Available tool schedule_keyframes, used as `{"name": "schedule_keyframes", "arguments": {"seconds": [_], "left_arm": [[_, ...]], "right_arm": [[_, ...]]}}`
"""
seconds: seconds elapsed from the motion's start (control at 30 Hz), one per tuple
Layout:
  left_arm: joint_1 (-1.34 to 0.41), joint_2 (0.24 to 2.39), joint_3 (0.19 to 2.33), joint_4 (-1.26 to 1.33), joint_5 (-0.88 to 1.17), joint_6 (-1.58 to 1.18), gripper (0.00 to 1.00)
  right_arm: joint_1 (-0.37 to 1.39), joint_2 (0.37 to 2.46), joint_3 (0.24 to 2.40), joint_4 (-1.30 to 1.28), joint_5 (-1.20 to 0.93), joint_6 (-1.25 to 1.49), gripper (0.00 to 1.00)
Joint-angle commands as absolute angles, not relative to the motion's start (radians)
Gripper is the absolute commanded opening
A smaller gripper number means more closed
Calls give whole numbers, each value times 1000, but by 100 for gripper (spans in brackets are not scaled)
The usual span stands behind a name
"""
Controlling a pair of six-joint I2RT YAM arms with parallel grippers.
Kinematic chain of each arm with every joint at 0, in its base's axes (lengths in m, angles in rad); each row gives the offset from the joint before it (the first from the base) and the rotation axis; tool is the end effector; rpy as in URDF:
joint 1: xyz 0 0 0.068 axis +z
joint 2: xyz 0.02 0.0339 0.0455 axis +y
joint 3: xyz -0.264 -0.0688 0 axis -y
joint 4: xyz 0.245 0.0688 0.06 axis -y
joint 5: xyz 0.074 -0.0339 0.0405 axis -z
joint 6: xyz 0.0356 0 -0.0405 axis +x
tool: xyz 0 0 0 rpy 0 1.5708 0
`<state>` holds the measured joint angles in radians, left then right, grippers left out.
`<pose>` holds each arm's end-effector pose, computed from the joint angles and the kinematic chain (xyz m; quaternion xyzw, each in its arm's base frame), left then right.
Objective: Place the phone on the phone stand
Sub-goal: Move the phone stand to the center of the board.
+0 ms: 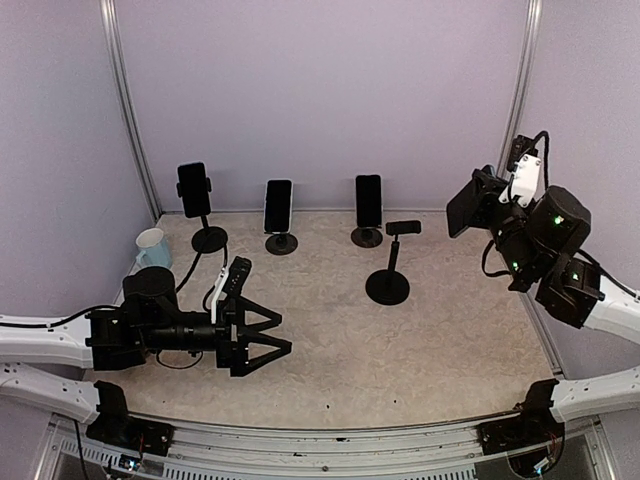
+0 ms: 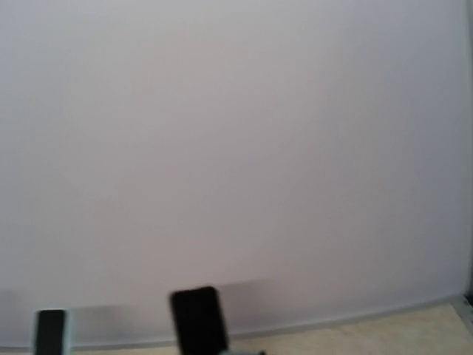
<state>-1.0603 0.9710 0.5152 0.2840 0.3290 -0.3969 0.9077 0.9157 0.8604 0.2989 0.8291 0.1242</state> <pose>0.0992 -0.2006 0.2590 0.3455 0.6794 -0.5164 0.3905 0.1452 0.1432 0.3929 0.0780 0.6422 0.1399 0.7496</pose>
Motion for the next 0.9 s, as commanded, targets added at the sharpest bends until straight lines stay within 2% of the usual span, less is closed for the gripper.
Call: {"name": "schedule_keyframes", "arguments": {"seconds": [0.0, 0.13, 0.5, 0.87], "left_arm": [[-1065, 971, 542, 311, 316, -402, 99], [-1065, 970, 544, 307, 314, -402, 99], [-1065, 964, 547, 285, 305, -393, 99], [-1065, 962, 548, 262, 292, -378, 99]], "right_arm": [[811, 908, 835, 244, 773, 247, 0], [692, 921, 796, 227, 679, 343, 0], [325, 1091, 739, 236, 154, 619, 0], [182, 1370, 818, 280, -88, 624, 0]]}}
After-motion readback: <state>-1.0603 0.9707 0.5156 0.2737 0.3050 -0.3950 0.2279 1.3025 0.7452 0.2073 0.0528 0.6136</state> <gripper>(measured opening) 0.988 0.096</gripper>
